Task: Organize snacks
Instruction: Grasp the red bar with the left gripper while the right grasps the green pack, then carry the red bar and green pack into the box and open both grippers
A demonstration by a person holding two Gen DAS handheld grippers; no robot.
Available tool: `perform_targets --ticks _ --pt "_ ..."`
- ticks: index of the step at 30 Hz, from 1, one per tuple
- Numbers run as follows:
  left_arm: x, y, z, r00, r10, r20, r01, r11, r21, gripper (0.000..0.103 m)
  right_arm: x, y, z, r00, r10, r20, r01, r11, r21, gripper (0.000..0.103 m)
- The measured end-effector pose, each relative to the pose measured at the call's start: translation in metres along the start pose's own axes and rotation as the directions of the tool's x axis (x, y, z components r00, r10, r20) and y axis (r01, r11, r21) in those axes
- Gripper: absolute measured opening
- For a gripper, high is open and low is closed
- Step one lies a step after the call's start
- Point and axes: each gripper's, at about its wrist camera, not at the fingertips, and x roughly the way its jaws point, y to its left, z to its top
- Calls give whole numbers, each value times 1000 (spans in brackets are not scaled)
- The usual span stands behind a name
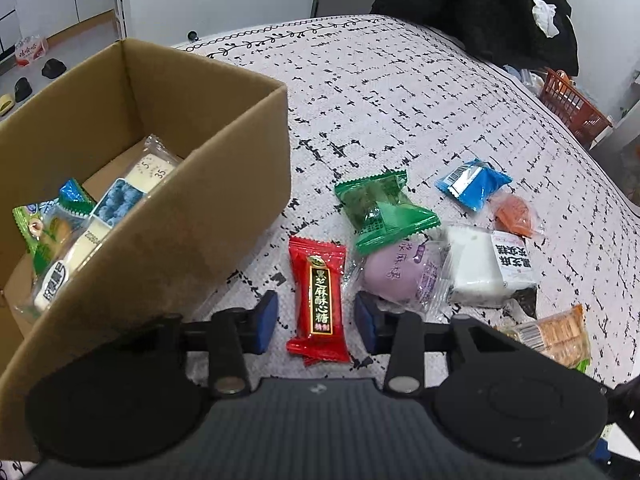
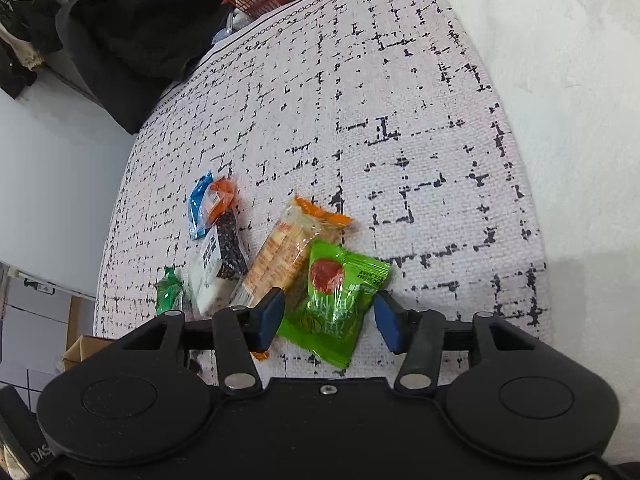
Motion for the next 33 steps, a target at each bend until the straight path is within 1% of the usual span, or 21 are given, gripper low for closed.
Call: perform_targets --ticks 2,9,15,23,33 --pt "1 2 1 1000 -6 -1 6 1000 -3 20 2 0 0 1000 -6 0 6 1000 -3 49" --pt "-7 4 2 1000 -30 3 30 1000 -1 19 2 8 0 997 -71 -9 70 995 -67 35" --pt "-23 5 2 998 -54 19 54 999 6 19 -8 9 -2 998 -57 -7 56 996 -70 27" --pt "-52 19 8 994 -106 38 107 994 -34 19 -37 25 -7 999 -18 33 21 993 -112 25" --pt "-88 37 20 981 -168 96 174 983 -58 19 -60 58 -25 998 32 57 -23 987 -161 25"
